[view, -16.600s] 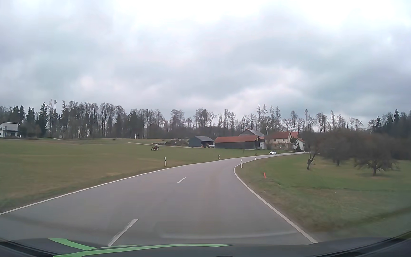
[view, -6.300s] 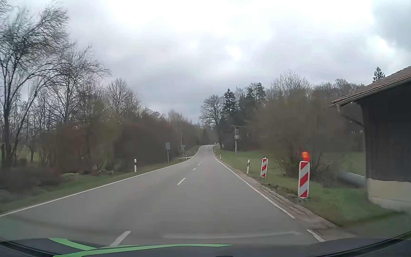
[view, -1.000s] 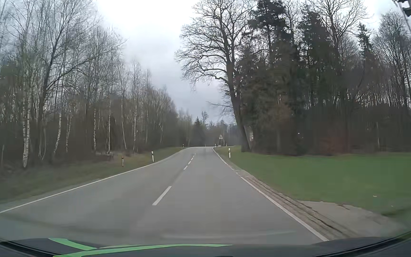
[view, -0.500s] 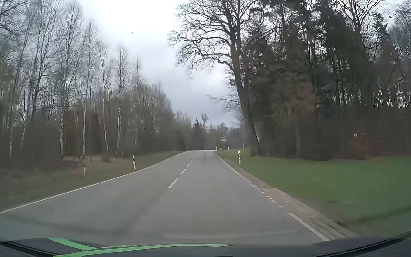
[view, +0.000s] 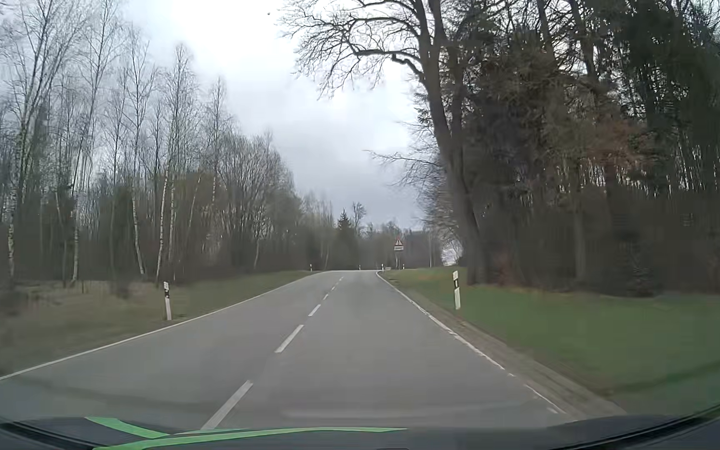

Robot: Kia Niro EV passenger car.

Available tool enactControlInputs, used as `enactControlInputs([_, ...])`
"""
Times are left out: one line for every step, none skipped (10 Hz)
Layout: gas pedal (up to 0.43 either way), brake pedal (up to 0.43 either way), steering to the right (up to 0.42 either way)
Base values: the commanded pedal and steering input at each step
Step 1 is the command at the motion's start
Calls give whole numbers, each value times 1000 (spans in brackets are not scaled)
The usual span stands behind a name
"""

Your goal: Follow the waypoints while adhering to traffic rules and regulations

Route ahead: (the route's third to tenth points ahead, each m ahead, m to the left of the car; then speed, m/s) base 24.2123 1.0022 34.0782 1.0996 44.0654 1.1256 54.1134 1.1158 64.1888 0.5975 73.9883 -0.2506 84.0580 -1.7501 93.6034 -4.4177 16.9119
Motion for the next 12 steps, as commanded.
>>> enactControlInputs([228,0,0])
enactControlInputs([228,0,0])
enactControlInputs([228,0,0])
enactControlInputs([240,0,0])
enactControlInputs([240,0,0])
enactControlInputs([240,0,0])
enactControlInputs([240,0,0])
enactControlInputs([240,0,0])
enactControlInputs([240,0,0])
enactControlInputs([240,0,0])
enactControlInputs([240,0,3])
enactControlInputs([240,0,3])
